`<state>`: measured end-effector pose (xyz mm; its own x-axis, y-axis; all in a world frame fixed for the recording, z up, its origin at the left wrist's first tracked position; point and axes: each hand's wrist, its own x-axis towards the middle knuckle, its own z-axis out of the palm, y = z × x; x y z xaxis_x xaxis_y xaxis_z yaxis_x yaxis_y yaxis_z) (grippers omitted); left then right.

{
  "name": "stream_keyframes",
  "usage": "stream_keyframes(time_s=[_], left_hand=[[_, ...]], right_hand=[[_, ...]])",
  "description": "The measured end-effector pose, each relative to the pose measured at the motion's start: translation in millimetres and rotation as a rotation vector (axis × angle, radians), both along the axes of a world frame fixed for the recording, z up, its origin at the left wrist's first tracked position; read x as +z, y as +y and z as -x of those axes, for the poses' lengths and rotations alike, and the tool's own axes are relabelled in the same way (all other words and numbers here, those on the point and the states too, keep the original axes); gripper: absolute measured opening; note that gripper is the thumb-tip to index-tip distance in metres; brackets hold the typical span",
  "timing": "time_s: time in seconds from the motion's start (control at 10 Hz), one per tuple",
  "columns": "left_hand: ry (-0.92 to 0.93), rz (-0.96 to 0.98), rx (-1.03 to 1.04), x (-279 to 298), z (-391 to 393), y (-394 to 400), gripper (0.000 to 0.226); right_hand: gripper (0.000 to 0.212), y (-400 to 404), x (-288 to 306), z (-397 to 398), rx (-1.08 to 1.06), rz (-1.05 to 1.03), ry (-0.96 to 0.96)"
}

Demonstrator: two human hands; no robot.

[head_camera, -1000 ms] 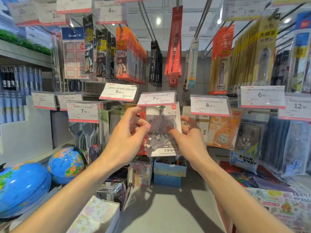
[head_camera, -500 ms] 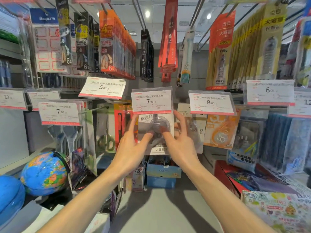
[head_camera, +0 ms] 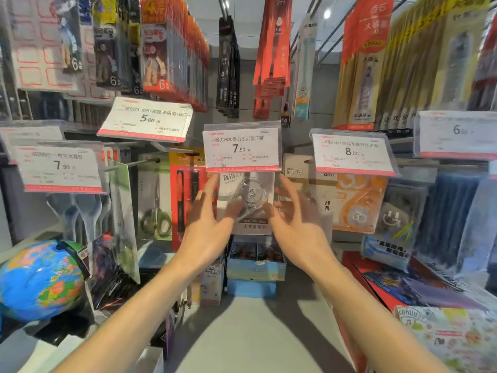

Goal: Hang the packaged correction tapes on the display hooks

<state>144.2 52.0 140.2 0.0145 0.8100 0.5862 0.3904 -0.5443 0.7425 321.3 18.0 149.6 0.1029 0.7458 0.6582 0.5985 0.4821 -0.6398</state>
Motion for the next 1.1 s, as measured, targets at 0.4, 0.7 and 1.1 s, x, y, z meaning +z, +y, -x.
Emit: stream_keyframes(time_s=[0.4, 0.7, 1.1], left_hand=[[-0.042, -0.062, -0.092, 2, -21, 10, 0.085], [-0.023, -0.041, -0.101, -4, -19, 8, 0.079], [-0.177, -0.141, 0.094, -23, 14, -23, 0.030]], right_hand=[[0.056, -4, -26, -53, -0.402, -0.236, -0.340], [0.069, 3, -30, -51, -0.300, -0.190, -0.267], [0.014, -42, -32, -58, -0.316, -0.067, -0.023]])
